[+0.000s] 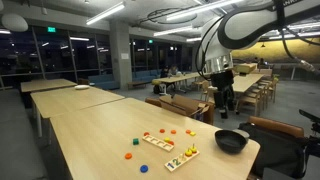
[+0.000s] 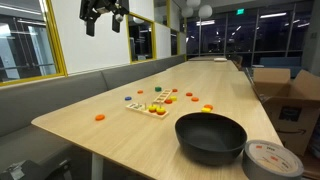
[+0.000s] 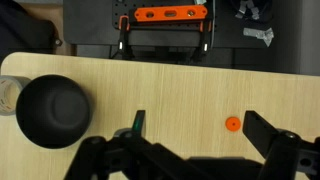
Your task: Pick up the orange object and put it on the wooden object
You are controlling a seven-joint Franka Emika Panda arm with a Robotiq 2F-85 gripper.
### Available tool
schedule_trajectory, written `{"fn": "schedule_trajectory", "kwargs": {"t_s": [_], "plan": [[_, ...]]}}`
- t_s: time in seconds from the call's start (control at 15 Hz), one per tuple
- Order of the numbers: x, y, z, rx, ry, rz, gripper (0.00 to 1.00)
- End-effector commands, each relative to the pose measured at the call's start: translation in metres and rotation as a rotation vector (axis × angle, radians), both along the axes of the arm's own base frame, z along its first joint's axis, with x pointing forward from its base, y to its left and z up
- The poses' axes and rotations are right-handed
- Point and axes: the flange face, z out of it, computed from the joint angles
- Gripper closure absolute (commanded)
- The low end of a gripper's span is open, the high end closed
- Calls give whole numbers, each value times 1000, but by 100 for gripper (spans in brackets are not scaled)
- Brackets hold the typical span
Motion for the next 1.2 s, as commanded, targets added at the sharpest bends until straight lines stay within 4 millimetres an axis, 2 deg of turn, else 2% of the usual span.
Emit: {"fn": "schedule_trajectory", "kwargs": {"t_s": [0.0,0.53,0.8,1.13], "plan": [[1,0,2,0,-4,0,0],[0,5,6,12,-20,-1,0],[-3,31,1,87,-25,7,0],[-12,67,-24,176,-49,14,0]]}}
